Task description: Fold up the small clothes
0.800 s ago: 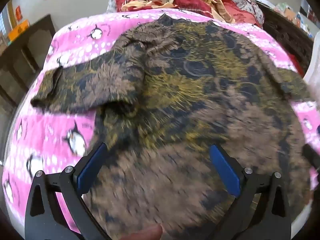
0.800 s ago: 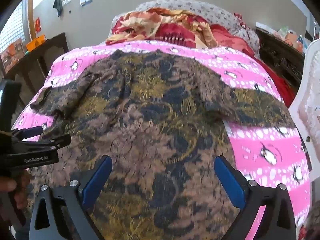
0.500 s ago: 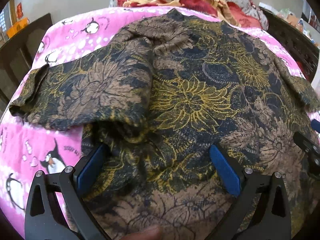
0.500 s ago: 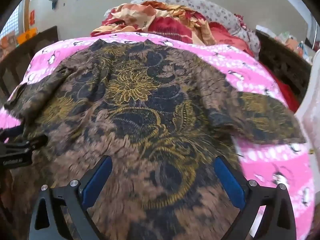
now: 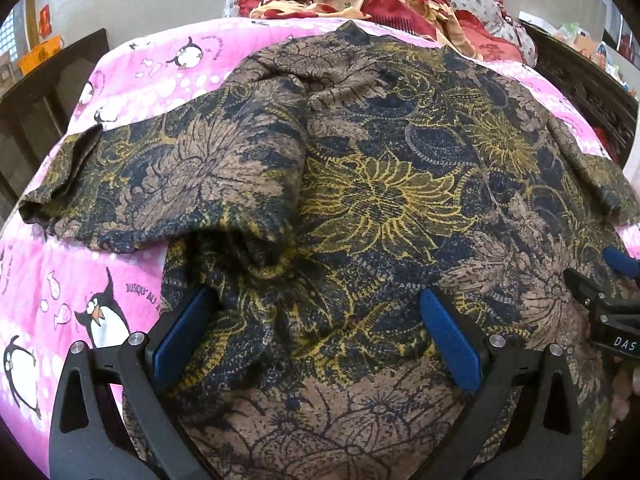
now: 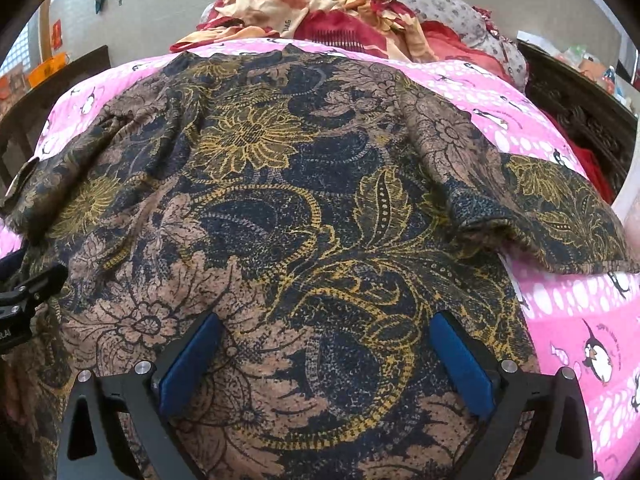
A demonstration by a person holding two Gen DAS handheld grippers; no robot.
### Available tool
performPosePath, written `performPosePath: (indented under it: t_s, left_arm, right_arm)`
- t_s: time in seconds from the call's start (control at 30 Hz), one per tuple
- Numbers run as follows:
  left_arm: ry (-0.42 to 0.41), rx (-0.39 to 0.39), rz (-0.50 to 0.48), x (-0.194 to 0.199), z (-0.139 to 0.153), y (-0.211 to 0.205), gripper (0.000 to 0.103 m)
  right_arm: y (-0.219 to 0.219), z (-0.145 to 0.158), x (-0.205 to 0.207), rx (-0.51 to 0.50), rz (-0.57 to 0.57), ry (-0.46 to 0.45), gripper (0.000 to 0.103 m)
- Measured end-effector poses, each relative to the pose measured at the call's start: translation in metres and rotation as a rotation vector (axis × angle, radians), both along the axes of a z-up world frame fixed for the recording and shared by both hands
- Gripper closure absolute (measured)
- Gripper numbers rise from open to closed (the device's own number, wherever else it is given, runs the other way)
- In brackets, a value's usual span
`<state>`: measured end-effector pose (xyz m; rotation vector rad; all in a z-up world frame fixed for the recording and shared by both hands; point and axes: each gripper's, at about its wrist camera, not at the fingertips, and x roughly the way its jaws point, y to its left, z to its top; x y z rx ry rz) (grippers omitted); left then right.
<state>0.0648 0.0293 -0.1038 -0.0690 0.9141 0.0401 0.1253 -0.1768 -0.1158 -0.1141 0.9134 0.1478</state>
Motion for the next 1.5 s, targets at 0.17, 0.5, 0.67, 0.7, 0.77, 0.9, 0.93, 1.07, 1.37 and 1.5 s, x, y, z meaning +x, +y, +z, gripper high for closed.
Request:
performPosePath:
  t_s: [0.17,0.5,0.67,0.7,0.77,0.9,0.93,1.07,1.37,1.5]
  left_arm:
    - [-0.01,-0.019,-0.001,-0.0006,0.0015,0.0044,0.0]
    - [-0.01,-0.022,-0.001,-0.001,0.0008,0.0054,0.0]
    - [-0.011,-0.026,-0.001,-0.0008,0.0008,0.0047,0.0]
    - [-0.011,-0.027,-0.002,-0.0011,0.0009,0.0051,0.0]
    - [-0.01,-0.026,-0.002,-0.0008,0.0011,0.0055,0.0]
    - [-0.01,-0.028,-0.002,-0.0005,0.0013,0.0058,0.0]
    - [-0.009,-0.029,-0.002,-0.0005,0.0013,0.0059,0.0]
    - [-0.005,-0.031,-0.005,0.0007,0.0009,0.0054,0.0]
    - [-0.003,-0.022,-0.006,0.0014,0.0011,0.0082,0.0]
    - [-0.002,-0.021,-0.006,0.0026,0.0011,0.0078,0.0]
  right_arm:
    - [-0.0006,-0.0006,-0.0048,-0.011,-0.001,0.006,0.0]
    - [-0.0002,-0.0005,-0.0041,-0.005,-0.001,0.02,0.0]
    - [-0.0011,-0.0012,-0.003,0.014,0.0,0.019,0.0]
    - [-0.0011,-0.0012,-0.0031,0.018,-0.001,0.019,0.0]
    - [-0.0014,-0.0013,-0.0033,0.029,-0.003,0.018,0.0]
    - [0.0003,-0.0009,-0.0027,0.038,-0.004,0.005,0.0]
    - [0.0011,-0.0006,-0.0025,0.037,-0.004,0.002,0.0]
    - [0.0028,-0.0007,-0.003,0.031,-0.005,0.007,0.0]
    - [0.0044,-0.0026,-0.004,0.017,-0.008,0.021,0.0]
    - [0.0035,-0.0028,-0.0029,0.022,-0.009,0.028,0.0]
